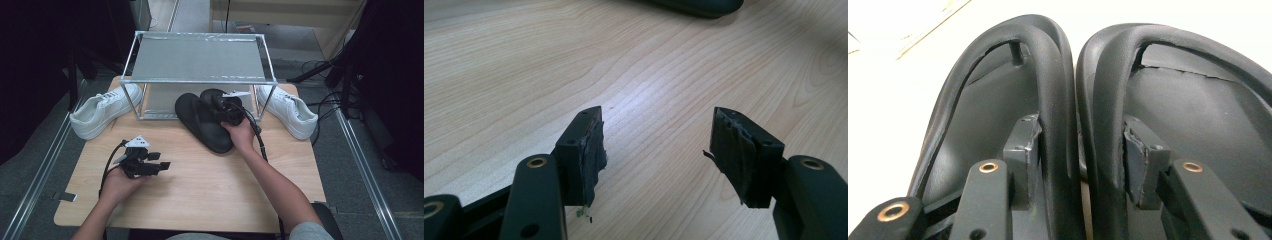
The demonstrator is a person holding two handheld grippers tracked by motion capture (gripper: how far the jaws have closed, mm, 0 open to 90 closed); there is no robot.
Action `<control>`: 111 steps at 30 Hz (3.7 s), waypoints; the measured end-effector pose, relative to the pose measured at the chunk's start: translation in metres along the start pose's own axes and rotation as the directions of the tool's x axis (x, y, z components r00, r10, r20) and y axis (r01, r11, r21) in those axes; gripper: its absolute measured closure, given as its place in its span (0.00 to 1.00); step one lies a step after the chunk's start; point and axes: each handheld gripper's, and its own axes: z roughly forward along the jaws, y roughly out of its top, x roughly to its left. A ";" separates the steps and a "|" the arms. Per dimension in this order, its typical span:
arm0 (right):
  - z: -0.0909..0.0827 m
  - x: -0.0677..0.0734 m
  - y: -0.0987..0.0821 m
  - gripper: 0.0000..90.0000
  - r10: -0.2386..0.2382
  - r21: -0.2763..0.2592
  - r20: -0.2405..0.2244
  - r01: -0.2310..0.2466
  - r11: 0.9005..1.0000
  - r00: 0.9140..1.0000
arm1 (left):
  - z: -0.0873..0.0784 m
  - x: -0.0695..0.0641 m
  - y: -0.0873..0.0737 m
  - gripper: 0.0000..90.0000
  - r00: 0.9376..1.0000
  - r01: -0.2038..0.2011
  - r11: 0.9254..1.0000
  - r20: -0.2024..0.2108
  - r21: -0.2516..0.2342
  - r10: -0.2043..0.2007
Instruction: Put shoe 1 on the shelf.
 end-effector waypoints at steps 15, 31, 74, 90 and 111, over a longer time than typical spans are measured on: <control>-0.033 0.007 -0.006 0.60 -0.049 -0.007 0.025 0.050 0.999 0.998 | -0.006 0.007 0.041 0.46 0.999 -0.010 1.000 0.039 0.004 0.009; -0.083 0.017 -0.019 0.57 -0.103 -0.035 -0.041 0.101 0.994 0.994 | -0.012 0.008 0.098 0.52 0.995 -0.055 0.998 0.080 -0.016 0.056; -0.114 0.015 -0.087 0.51 -0.082 0.021 -0.150 0.086 0.996 0.985 | -0.015 0.031 0.243 0.99 0.976 -0.219 0.974 -0.004 -0.059 0.219; -0.107 0.001 -0.093 0.93 -0.052 0.065 -0.160 0.064 0.996 0.986 | -0.007 0.054 0.267 1.00 0.980 -0.192 0.981 -0.053 -0.028 0.190; -0.082 0.000 -0.096 1.00 -0.069 0.153 -0.162 0.094 0.984 0.984 | 0.008 0.060 0.265 1.00 0.977 -0.204 0.979 -0.054 -0.004 0.204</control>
